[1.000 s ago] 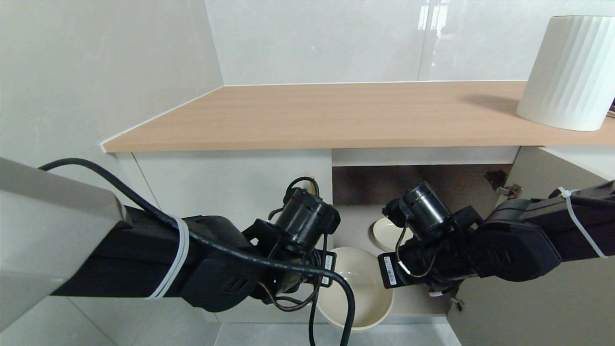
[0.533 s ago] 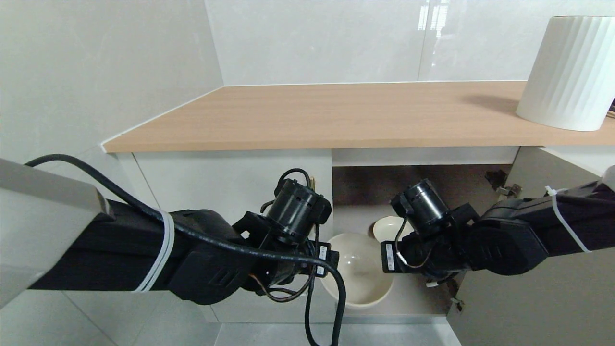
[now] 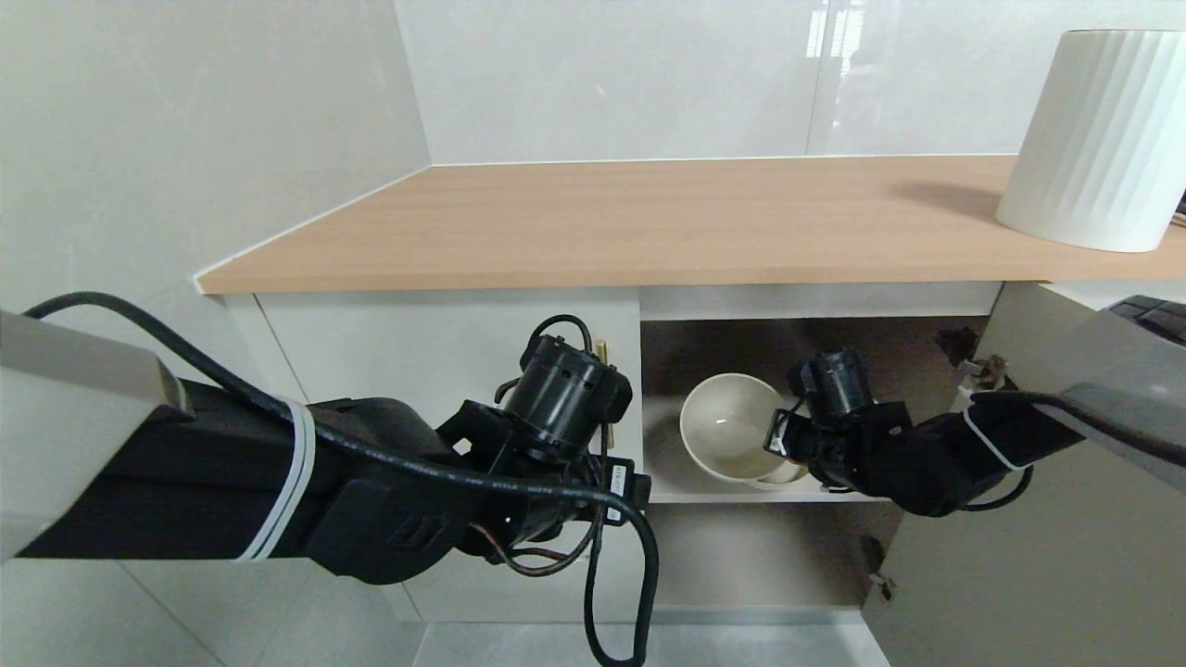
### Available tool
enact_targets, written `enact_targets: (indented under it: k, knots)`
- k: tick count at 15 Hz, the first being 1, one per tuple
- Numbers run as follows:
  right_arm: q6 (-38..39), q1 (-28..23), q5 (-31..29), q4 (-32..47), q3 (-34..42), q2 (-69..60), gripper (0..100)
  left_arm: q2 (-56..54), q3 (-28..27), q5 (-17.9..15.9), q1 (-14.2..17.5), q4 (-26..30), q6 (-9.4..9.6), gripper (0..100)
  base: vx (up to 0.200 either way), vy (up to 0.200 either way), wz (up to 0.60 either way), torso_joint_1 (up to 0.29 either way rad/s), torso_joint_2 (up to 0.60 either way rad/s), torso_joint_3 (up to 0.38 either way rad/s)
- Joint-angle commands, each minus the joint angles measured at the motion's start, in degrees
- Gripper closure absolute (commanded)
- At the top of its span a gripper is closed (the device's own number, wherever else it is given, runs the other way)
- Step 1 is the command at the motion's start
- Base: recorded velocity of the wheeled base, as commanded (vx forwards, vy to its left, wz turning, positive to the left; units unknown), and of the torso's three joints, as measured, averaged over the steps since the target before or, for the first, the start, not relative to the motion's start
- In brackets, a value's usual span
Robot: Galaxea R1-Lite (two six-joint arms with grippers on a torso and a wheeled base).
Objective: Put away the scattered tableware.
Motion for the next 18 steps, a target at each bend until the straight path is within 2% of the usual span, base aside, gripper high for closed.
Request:
enact_targets:
  k: [1, 3, 16, 18]
  knots:
    - [-0.17, -1.45, -0.27, -2.01, -0.27, 2.39, 100, -0.19, 0.00, 0.07, -0.01, -0.02, -0.04, 0, 0.000, 0.000, 0.00, 0.000, 0.00, 0.000]
    - [-0.26, -2.06, -2.03, -3.50, -0.71, 3.45, 100, -0.10, 0.09, -0.01, -0.01, -0.02, -0.12, 0, 0.000, 0.000, 0.00, 0.000, 0.00, 0.000]
    - [-0.70, -6.46, -2.21, -3.50, -3.87, 7.58, 100, -0.19, 0.09, 0.07, 0.17, -0.02, -0.12, 0, 0.000, 0.000, 0.00, 0.000, 0.00, 0.000]
    - [-0.70, -6.46, -2.21, -3.42, -3.87, 8.02, 100, 0.16, 0.00, -0.01, 0.25, -0.02, -1.27, 0, 0.000, 0.000, 0.00, 0.000, 0.00, 0.000]
